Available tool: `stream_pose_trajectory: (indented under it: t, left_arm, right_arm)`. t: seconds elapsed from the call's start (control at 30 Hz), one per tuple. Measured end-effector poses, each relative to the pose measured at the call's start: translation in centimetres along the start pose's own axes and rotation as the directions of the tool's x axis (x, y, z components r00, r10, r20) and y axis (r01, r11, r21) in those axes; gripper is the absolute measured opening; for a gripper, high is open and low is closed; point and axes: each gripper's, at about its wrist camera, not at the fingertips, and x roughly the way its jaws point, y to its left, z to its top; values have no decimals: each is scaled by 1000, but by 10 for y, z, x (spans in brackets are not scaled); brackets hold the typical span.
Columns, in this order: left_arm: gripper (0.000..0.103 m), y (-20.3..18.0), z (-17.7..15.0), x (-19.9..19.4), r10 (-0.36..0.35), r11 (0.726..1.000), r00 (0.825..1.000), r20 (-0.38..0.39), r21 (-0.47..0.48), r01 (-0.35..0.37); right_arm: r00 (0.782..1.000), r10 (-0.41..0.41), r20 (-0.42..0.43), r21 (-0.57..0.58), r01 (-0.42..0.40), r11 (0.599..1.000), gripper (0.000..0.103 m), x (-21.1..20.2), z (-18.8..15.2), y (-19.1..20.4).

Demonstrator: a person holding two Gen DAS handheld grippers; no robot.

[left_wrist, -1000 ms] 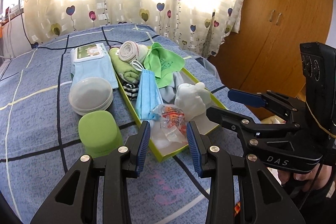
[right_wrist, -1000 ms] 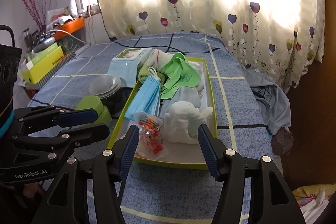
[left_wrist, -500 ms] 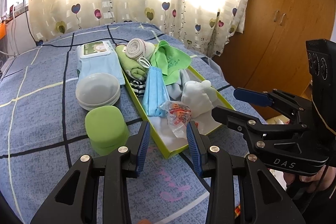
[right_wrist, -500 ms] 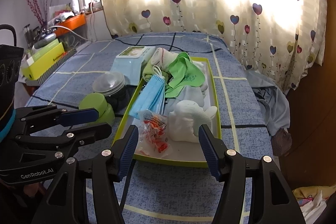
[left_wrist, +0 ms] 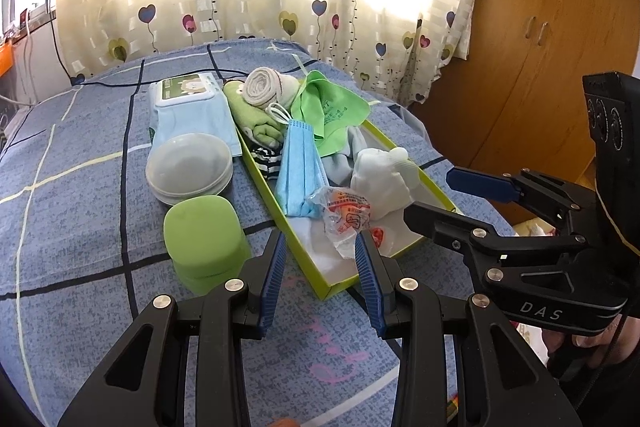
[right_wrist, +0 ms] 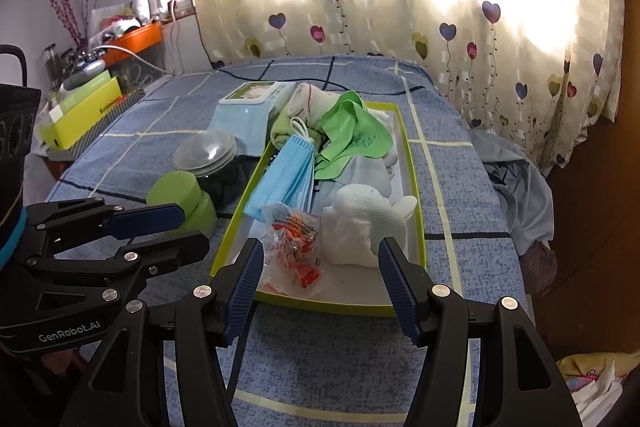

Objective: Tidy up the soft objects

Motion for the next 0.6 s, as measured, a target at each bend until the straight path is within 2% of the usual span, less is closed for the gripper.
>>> stream_pose_trajectory:
  t: [0.6]
  left_arm:
    - [37,-2,-2,2,-6,1000,1000,-6,3,6]
  right_arm:
    - [1000,4,0,-1,-4,1000,60,0,0,0]
